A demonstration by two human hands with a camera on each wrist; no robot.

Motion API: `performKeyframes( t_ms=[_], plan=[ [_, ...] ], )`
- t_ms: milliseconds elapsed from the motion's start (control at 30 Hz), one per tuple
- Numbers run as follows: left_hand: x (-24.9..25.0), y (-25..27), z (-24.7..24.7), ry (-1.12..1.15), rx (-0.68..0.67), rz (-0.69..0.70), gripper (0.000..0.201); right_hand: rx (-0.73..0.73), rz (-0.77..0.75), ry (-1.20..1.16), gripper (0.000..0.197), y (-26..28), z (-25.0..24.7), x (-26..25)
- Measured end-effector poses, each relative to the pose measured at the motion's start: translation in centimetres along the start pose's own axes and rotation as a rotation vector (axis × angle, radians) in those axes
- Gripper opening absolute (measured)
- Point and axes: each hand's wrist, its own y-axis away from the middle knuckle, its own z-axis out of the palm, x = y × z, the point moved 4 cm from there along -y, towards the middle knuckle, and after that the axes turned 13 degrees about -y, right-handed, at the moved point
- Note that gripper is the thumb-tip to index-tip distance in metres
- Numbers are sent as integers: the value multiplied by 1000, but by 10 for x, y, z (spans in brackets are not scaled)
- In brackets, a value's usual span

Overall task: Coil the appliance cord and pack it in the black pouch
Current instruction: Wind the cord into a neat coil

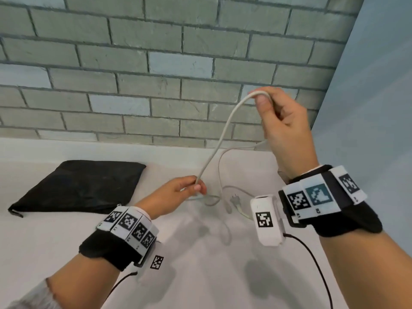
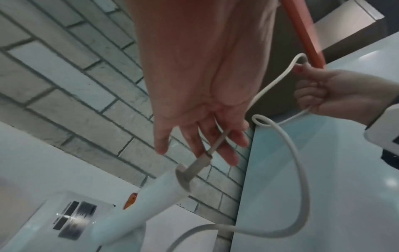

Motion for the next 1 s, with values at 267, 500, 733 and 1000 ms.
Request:
performKeyframes(
  t_ms=[267,500,733,1000],
  plan=[
    [22,2,-44,280,353,92,25,9,149,157,12,5,-19,29],
    [39,8,-35,557,310,66,29,-497,473,972,29,47,-12,91],
    [45,14,-28,708,221,99,16,-726,670,542,30,95,26,105],
    [45,15,-21,822,23,126,39,-828,536,549,39,115,63,100]
  ],
)
